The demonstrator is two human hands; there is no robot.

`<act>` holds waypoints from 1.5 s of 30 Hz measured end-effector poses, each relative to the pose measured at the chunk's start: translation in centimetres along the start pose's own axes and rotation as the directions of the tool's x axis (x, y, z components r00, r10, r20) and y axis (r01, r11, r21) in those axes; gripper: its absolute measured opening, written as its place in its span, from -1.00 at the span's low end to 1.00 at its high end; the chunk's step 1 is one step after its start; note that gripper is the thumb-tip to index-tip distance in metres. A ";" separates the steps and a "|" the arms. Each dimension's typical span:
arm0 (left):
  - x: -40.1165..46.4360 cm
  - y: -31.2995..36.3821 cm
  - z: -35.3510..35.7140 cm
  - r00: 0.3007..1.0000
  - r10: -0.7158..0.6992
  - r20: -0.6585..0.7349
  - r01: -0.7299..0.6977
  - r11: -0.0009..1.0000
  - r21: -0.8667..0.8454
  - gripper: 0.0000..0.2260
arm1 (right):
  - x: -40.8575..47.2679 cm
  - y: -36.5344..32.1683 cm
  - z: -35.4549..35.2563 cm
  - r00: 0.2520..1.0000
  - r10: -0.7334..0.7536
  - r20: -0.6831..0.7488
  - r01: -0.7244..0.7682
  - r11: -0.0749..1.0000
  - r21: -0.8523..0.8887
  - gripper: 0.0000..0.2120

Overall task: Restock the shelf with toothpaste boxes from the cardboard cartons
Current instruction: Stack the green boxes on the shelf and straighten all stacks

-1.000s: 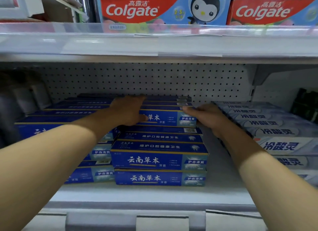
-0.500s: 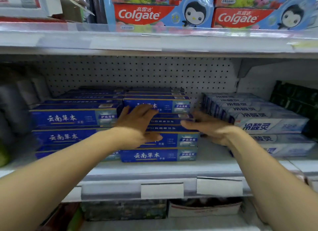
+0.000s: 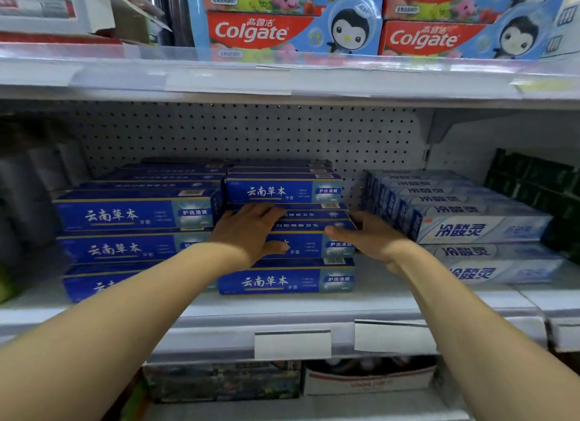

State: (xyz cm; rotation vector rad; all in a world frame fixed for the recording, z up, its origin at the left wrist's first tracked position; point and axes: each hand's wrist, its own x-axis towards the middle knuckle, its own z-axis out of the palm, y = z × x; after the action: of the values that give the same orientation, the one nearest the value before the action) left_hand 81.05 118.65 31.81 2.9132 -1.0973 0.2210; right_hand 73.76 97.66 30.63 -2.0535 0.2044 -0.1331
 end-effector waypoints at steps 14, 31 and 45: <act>-4.3 -0.3 3.6 0.907 0.170 -0.385 -0.053 0.953 0.298 -0.08 | -2.9 0.3 1.5 0.998 0.066 0.018 -0.066 0.997 0.029 -0.76; -1.6 -1.5 4.2 0.942 0.151 -0.301 -0.043 0.941 0.337 0.10 | 0.7 4.3 2.3 0.993 -0.023 -0.117 -0.007 0.969 -0.248 0.03; -0.5 -0.4 2.5 0.955 -0.053 -0.293 0.064 0.997 0.030 -0.57 | -0.4 0.3 1.4 0.967 0.102 -0.234 -0.178 0.925 -0.335 -0.37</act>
State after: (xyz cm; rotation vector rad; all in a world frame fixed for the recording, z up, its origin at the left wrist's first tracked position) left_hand 81.25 119.15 29.23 2.8170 -0.9673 0.6546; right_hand 73.59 98.82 29.70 -2.3735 0.5429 -0.2424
